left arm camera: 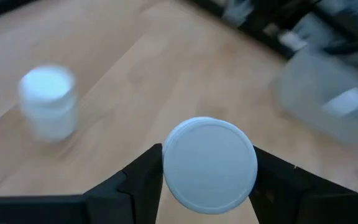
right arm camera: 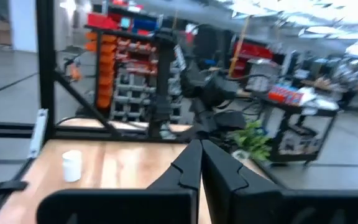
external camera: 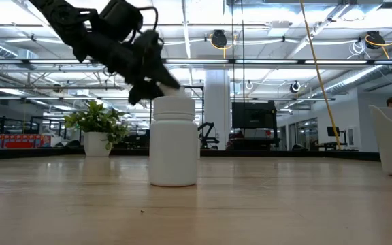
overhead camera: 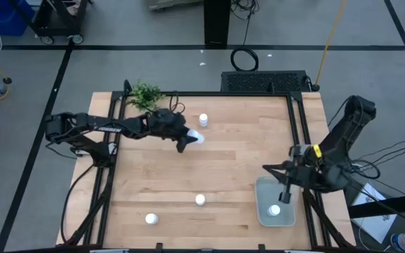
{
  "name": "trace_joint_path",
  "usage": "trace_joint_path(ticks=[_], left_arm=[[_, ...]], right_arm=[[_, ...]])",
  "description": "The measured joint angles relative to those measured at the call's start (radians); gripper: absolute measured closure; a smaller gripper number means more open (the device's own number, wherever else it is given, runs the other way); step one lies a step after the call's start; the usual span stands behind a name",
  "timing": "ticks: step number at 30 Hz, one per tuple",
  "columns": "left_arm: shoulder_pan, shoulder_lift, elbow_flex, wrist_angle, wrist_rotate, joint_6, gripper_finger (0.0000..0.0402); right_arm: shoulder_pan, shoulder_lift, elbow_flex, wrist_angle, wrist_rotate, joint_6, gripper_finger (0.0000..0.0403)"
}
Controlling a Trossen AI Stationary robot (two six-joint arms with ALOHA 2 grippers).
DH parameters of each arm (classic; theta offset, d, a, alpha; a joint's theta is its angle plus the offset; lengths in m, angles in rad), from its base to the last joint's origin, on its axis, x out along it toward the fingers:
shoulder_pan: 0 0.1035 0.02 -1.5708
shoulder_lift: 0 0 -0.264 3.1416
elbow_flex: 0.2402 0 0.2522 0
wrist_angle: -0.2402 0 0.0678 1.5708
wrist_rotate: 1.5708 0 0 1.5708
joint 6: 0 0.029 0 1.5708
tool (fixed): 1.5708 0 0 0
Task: Pick and place pill bottles into a basket
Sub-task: Put the white pill bottle into the gray bin
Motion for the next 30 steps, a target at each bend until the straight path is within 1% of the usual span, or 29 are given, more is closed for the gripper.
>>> trace_joint_path(ticks=[1,3,6,9,11,13,16,18,21,25,28,30], left_arm=[[-0.006,0.0,0.0,0.038,0.016,-0.008,0.0197],[-0.017,0.0,0.0,0.104,0.046,-0.024,0.0207],[-0.028,0.0,0.006,0.159,0.08,-0.049,0.0221],[-0.038,0.0,0.027,0.183,0.1,-0.072,0.022],[-0.053,0.0,0.044,0.184,0.112,-0.076,0.0212],[-0.073,0.0,0.065,0.184,0.115,-0.071,0.0205],[-0.106,0.0,0.108,0.184,0.116,-0.068,0.0205],[-0.127,0.0,0.146,0.165,0.114,-0.058,0.0211],[-0.157,0.0,0.205,0.11,0.107,-0.033,0.022],[-0.19,0.0,0.285,0.03,0.105,-0.02,0.0215],[-0.215,0.0,0.335,-0.049,0.089,0.017,0.0212],[-0.229,0.0,0.367,-0.106,0.058,0.023,0.0215]], right_arm=[[0.02,-0.001,-0.017,0.054,0.044,-0.05,0.0401],[0.049,-0.005,-0.06,0.174,0.085,-0.143,0.0401],[0.074,-0.024,-0.123,0.388,0.084,-0.273,0.0399],[0.088,-0.044,-0.185,0.591,0.082,-0.402,0.04],[0.093,-0.052,-0.224,0.692,0.061,-0.477,0.0402],[0.097,-0.06,-0.256,0.796,0.016,-0.535,0.0402],[0.097,-0.062,-0.29,0.932,-0.03,-0.608,0.0402],[0.097,-0.062,-0.306,0.982,-0.049,-0.639,0.0402],[0.097,-0.062,-0.319,1.01,-0.049,-0.655,0.0402],[0.097,-0.061,-0.321,1.013,-0.049,-0.653,0.0402],[0.097,-0.061,-0.321,1.012,-0.046,-0.62,0.0402],[0.097,-0.062,-0.32,0.993,-0.009,-0.588,0.0402]])
